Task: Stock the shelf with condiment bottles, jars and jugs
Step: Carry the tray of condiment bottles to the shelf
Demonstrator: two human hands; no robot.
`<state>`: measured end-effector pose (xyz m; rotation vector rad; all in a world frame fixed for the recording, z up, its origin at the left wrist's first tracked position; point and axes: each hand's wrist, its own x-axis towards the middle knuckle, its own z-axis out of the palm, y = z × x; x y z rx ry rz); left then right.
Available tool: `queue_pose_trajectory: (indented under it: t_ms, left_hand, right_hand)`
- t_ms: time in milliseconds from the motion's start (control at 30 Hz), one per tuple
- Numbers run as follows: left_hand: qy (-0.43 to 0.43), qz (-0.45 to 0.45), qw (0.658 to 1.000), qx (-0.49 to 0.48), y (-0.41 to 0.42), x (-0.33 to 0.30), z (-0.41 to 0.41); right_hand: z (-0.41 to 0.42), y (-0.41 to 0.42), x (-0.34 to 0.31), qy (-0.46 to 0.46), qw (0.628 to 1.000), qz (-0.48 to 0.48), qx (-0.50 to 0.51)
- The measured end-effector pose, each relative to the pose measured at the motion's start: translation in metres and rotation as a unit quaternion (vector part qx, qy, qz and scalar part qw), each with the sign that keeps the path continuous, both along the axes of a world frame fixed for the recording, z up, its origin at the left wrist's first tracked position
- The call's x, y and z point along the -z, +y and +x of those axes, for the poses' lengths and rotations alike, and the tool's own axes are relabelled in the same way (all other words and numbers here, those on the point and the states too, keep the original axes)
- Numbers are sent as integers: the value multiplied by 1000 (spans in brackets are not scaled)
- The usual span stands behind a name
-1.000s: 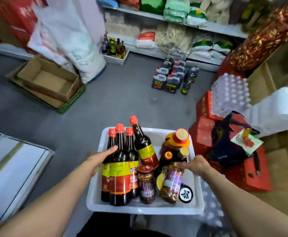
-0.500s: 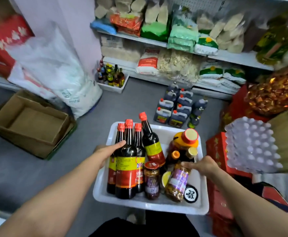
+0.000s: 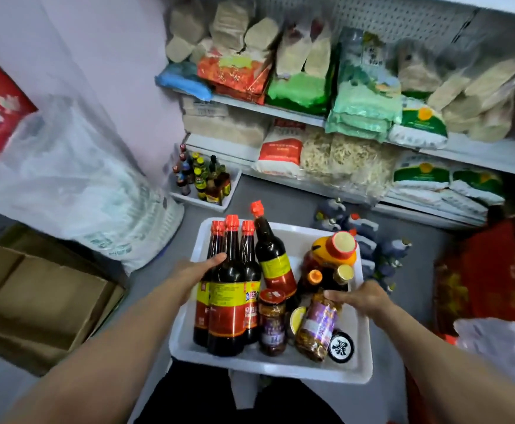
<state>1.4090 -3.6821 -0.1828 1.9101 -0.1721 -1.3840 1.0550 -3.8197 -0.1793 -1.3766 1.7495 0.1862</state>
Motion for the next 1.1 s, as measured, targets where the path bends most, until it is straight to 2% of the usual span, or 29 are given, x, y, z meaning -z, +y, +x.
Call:
queue_pose_trajectory:
  t_ms: [100, 267, 367, 533, 733, 800, 967, 1100]
  left_hand:
    - [10, -10, 1000, 11, -73, 14, 39]
    - [15, 7, 997, 78, -193, 57, 111]
    - [-45, 33, 994, 94, -253, 76, 144]
    - [-70, 62, 989, 112, -330, 113, 178]
    - [-102, 82, 990, 60, -385, 192, 185]
    - [-104, 92, 988, 71, -397, 225, 186]
    - [-48, 71, 993, 87, -418, 306, 193]
    - [-43, 69, 994, 77, -428, 370, 198]
  right_hand:
    - [42, -64, 7, 2, 1000, -3, 25]
    - [101, -147, 52, 11, 997, -11, 80]
    - [127, -193, 80, 16, 996, 6, 88]
    - [159, -258, 126, -9, 995, 27, 96]
    - [174, -326, 212, -5, 995, 26, 98]
    - [176, -342, 244, 18, 995, 25, 92]
    - [182, -370, 317, 42, 994, 23, 100]
    - [185, -383, 373, 42, 994, -2, 101]
